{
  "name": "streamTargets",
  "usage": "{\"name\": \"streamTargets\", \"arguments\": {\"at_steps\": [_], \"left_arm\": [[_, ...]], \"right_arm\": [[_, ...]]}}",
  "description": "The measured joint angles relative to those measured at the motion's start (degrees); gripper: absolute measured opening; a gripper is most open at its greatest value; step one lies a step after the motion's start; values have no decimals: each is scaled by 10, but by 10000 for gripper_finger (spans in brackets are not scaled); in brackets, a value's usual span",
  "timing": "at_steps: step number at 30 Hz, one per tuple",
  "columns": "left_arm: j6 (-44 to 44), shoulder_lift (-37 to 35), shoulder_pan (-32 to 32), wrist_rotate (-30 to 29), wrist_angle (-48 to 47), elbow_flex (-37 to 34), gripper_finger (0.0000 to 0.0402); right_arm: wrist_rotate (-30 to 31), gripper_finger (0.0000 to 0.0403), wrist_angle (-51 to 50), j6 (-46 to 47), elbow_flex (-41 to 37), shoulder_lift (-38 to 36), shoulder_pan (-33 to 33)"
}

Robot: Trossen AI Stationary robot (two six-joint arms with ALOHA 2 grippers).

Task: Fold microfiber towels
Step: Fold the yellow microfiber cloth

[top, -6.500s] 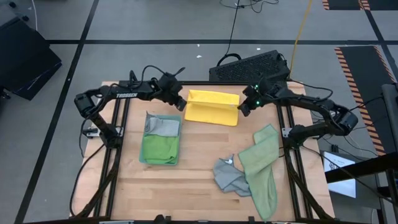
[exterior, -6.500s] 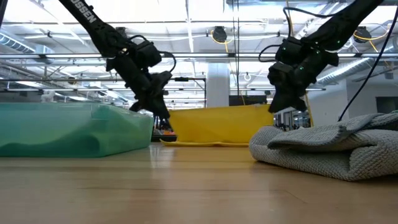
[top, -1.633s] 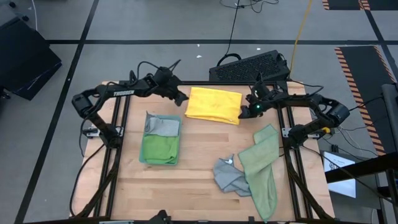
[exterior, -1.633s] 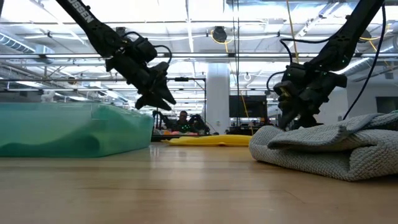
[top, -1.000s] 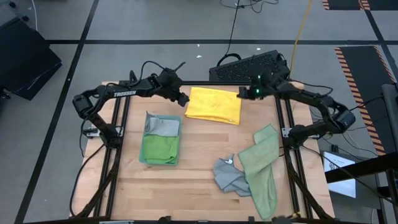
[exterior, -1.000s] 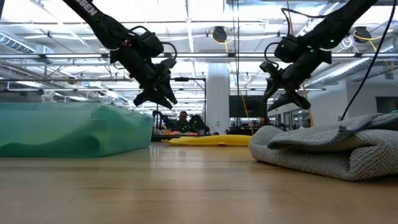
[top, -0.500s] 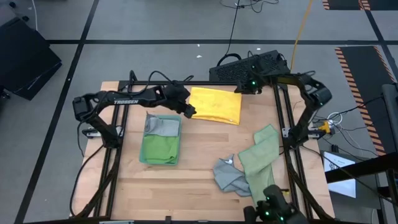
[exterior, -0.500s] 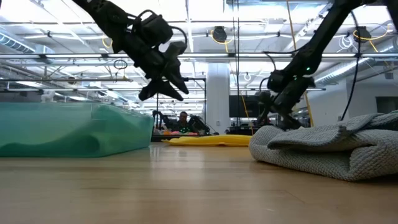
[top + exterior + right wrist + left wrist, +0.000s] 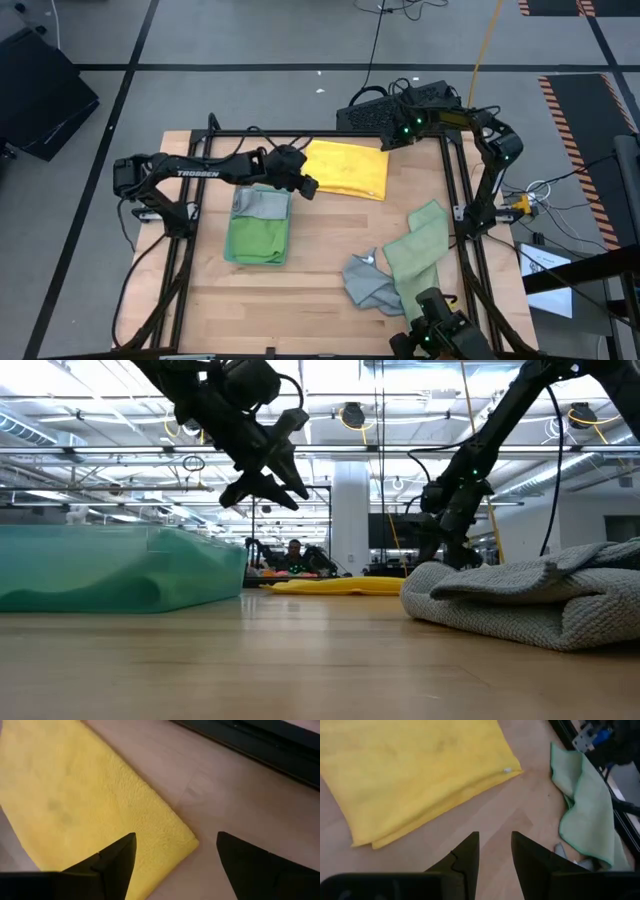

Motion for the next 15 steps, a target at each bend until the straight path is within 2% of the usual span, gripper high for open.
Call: {"name": "streamTargets", "arguments": {"at_steps": [4,10,15], "left_arm": [[-12,0,-17,-28,1,0,113],[-22,0,-32,-31,3,0,113],[-33,0,-39,-31,3,0,113]], "right_arm": [[1,244,20,-18,-19,1,4],[10,201,71,-20,-48,-1,12],[16,135,73,-34,-63,-2,15]]}}
